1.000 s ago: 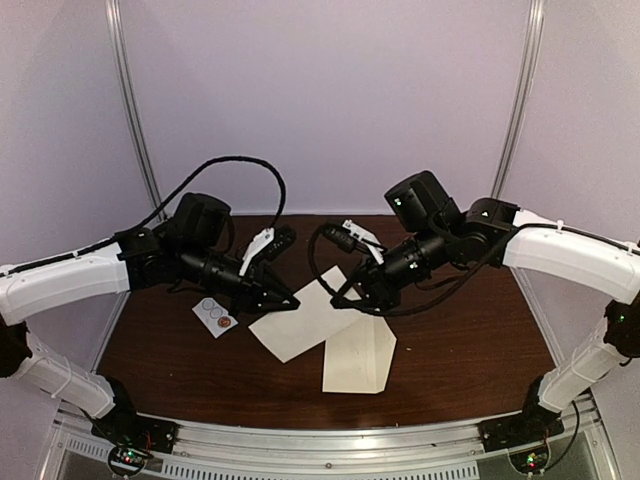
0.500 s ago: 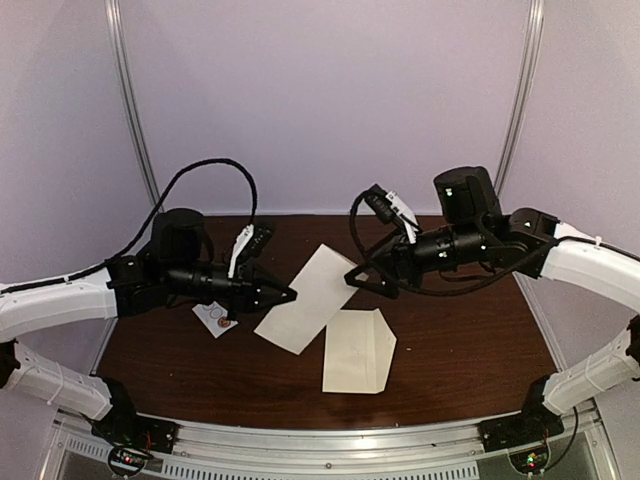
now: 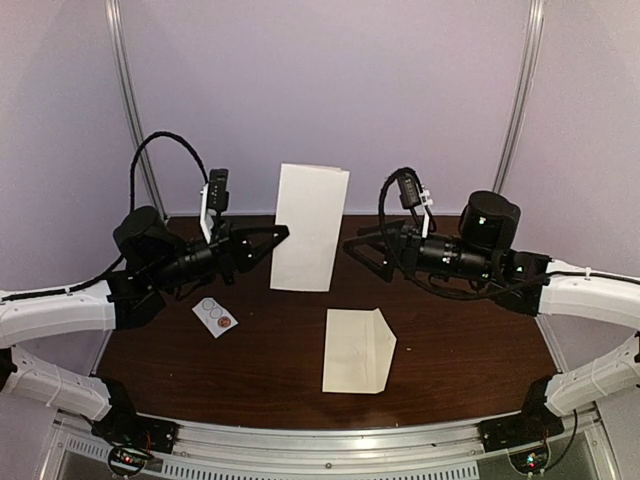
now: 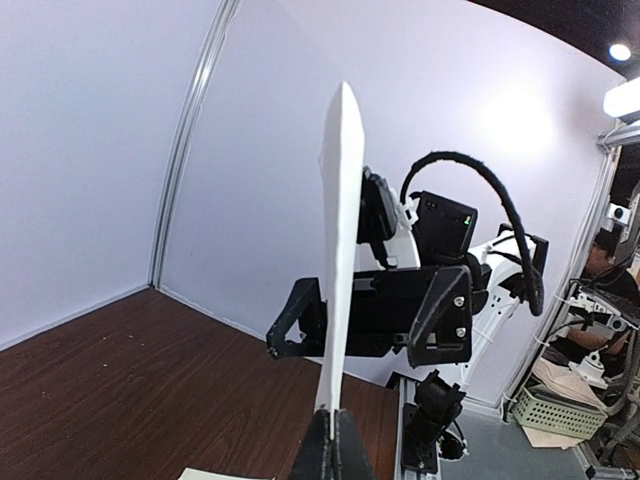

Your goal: Place the letter into the envelope and seal it

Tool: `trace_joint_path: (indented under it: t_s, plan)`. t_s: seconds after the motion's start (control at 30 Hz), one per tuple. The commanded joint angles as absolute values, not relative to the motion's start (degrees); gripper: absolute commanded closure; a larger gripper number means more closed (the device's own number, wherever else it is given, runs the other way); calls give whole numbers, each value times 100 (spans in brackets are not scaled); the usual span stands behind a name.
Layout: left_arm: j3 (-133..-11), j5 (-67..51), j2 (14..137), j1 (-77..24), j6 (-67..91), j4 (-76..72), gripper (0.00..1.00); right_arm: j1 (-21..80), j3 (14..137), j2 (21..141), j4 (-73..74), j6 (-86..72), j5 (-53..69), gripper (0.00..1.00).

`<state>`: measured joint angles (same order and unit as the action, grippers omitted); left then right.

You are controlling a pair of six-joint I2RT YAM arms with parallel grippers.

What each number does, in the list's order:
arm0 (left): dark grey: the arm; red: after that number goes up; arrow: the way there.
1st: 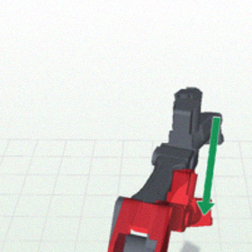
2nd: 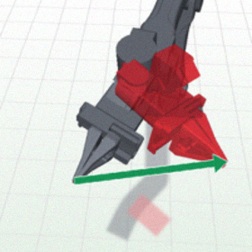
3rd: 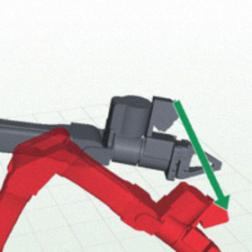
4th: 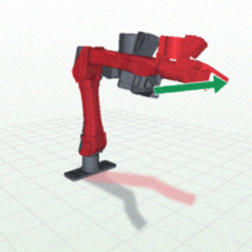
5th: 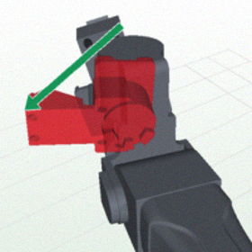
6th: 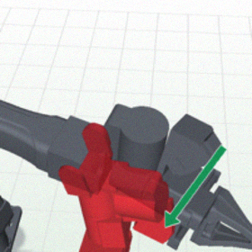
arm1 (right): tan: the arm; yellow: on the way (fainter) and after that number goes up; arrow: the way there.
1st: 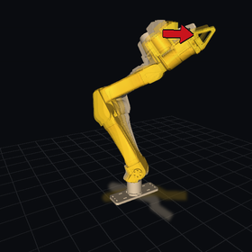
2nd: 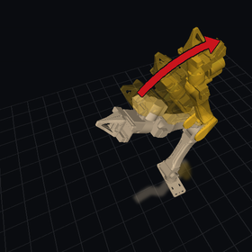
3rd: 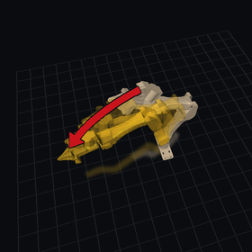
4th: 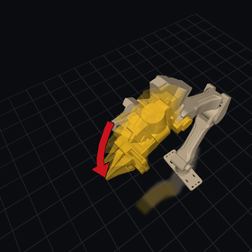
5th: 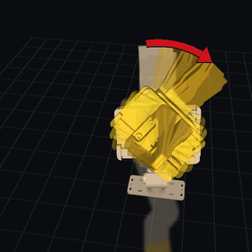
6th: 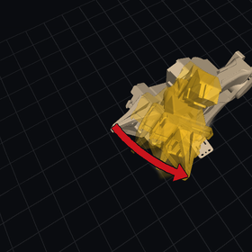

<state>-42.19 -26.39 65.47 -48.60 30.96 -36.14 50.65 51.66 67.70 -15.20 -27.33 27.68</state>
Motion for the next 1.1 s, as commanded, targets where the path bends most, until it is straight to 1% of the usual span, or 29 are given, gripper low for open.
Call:
trace_joint_path:
  t_s: [0.0, 0.1, 0.17, 0.3, 0.53, 0.7, 0.8, 1.0, 1.03, 1.07]
  plan:
    - [-4256, -2759, 6601, -4887, 3390, -4310, 100, 5198, 5316, 7066, -2611, -3078, 3079, 7]
    - [-4218, -2827, 6592, -4887, 3468, -4423, 100, 5265, 5526, 7338, -2790, -3119, 3286, 15]
    - [-4218, -2856, 6605, -4893, 3508, -4487, 100, 5318, 5668, 7510, -2878, -3123, 3400, 23]
    - [-4256, -2959, 6677, -4882, 3548, -4538, 100, 5376, 5894, 7732, -3038, -3156, 3524, 40]
    - [-4228, -3015, 6706, -4888, 3596, -4587, 100, 5449, 6020, 7902, -3300, -3271, 3648, 62]
    - [-4215, -3035, 6737, -4888, 3647, -4651, 100, 5470, 6038, 7971, -3439, -3367, 3736, 84]
    - [-4209, -3038, 6753, -4888, 3651, -4650, 100, 5484, 6030, 7960, -3492, -3386, 3694, 100]
    - [-4296, -2871, 6770, -4889, 3648, -4280, 100, 5493, 5871, 7788, -3489, -3359, 3293, 100]
    - [-4305, -2781, 6763, -4893, 3647, -4164, 95, 5487, 5845, 7734, -3396, -3313, 3190, 100]
    - [-4306, -2642, 6755, -4890, 3647, -4024, 84, 5488, 5818, 7667, -3295, -3267, 3086, 100]
